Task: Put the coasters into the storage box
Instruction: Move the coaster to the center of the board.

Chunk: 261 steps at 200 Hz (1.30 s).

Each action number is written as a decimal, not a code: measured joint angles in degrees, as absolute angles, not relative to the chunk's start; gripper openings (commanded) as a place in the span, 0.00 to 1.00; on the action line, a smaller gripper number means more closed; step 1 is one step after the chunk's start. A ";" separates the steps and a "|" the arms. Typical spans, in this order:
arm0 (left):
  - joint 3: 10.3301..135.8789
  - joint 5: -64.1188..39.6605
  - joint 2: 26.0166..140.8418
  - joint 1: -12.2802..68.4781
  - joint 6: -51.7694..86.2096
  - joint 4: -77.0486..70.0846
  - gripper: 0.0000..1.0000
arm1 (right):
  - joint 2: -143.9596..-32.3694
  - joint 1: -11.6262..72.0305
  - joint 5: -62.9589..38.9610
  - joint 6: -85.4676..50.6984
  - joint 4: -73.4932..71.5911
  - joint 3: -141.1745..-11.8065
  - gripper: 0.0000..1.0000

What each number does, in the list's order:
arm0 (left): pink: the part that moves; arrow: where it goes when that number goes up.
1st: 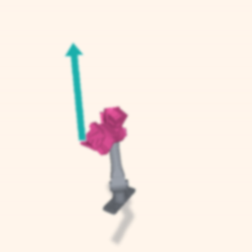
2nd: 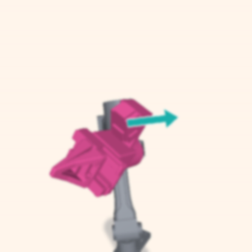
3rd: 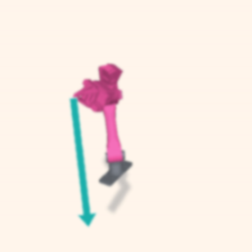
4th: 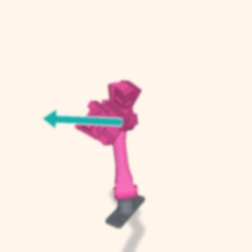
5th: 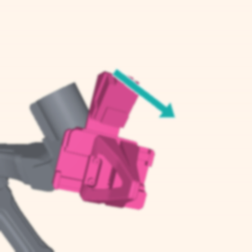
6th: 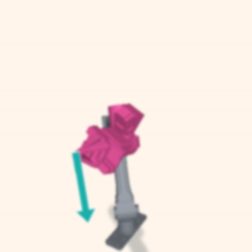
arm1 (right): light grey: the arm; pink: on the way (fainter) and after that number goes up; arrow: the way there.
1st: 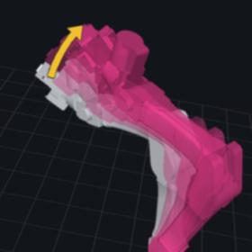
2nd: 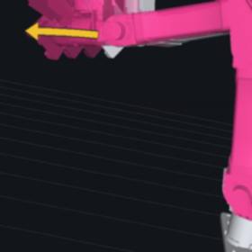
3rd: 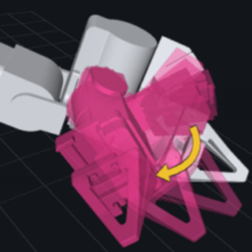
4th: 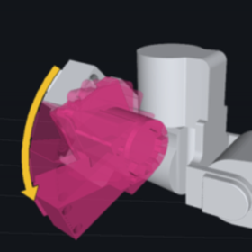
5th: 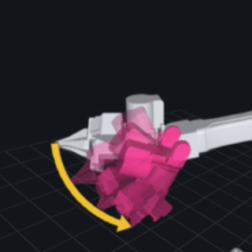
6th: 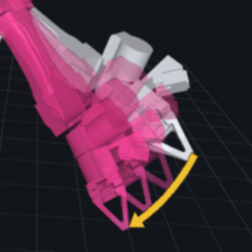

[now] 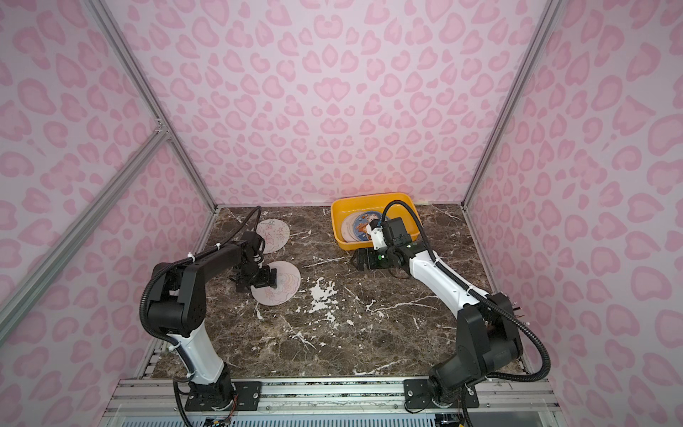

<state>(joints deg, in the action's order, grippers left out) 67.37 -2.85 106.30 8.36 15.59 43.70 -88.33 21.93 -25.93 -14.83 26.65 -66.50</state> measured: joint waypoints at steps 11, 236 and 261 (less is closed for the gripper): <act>67.31 -3.73 106.17 10.15 16.56 44.62 0.94 | -88.33 22.02 -25.96 -14.83 26.50 -66.50 0.98; 72.05 -7.07 106.32 9.43 15.97 36.97 0.95 | -109.23 38.00 -27.24 -20.95 20.18 -80.27 0.91; 72.14 -7.64 108.84 9.43 15.86 35.31 0.94 | -112.97 38.76 -27.27 -21.50 19.99 -83.68 0.86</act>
<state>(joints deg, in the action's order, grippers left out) 72.14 -7.64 108.84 9.43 15.86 35.31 -112.97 38.76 -27.27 -21.50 19.99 -83.68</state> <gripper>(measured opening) 0.942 0.874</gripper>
